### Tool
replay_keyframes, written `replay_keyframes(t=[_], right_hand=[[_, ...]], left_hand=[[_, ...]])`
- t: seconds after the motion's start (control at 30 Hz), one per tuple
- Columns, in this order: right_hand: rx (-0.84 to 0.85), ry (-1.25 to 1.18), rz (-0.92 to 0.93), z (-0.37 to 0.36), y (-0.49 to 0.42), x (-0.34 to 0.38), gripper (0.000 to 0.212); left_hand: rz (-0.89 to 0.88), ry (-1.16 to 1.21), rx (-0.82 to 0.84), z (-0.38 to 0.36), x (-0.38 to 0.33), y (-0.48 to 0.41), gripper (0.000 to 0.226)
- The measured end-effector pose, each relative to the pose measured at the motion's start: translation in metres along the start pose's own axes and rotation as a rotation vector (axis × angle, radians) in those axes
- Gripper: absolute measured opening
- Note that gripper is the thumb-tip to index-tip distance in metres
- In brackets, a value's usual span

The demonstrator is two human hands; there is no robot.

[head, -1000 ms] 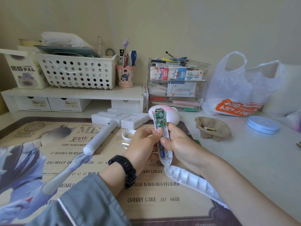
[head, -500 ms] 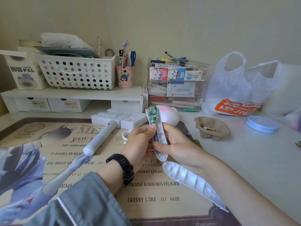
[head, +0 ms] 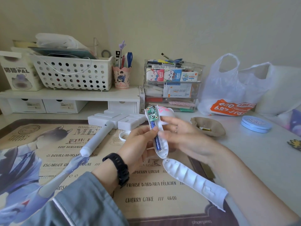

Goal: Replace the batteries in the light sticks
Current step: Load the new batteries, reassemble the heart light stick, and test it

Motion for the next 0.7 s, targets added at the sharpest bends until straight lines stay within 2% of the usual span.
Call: replay_keyframes(t=[0.07,0.13,0.17,0.2,0.27,0.37,0.43,0.63,0.7], right_hand=[[-0.249,-0.038,0.043,0.024,-0.002,0.009,0.036],[-0.598,0.329,0.126,0.052,0.001,0.013,0.022],[-0.703,0.587,0.149,0.064,0.002,0.010,0.018],[-0.726,0.817,0.143,0.069,0.002,0.006,0.017],[-0.608,1.091,0.117,0.071,-0.001,-0.006,0.020],[-0.404,1.210,0.120,0.059,-0.004,-0.014,0.015],[-0.367,1.300,0.092,0.054,-0.004,-0.014,0.008],[-0.274,1.355,-0.016,0.052,-0.002,-0.021,0.019],[-0.284,1.356,0.005,0.051,-0.002,-0.020,0.020]], left_hand=[[-0.005,0.012,-0.039,0.004,-0.003,0.000,0.029],[-0.012,-0.008,-0.085,0.008,-0.004,-0.001,0.028],[-0.015,-0.027,-0.106,0.010,-0.004,-0.002,0.031],[-0.017,-0.049,-0.130,0.012,-0.004,-0.003,0.032],[-0.016,-0.072,-0.170,0.014,-0.003,-0.004,0.031],[-0.018,-0.084,-0.204,0.015,-0.003,-0.004,0.028],[-0.023,-0.086,-0.210,0.014,-0.004,-0.003,0.027],[-0.012,-0.102,-0.220,0.013,-0.005,0.000,0.025],[-0.008,-0.105,-0.223,0.012,-0.005,-0.001,0.024]])
Point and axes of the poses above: each hand's wrist, its own y-axis away from the middle knuckle, its own z-axis out of the back of the hand, x = y × z, the point moved 3 cm from there along -y, towards the middle knuckle, and after that the axes turned 3 degrees about y, right-handed, at the moved point
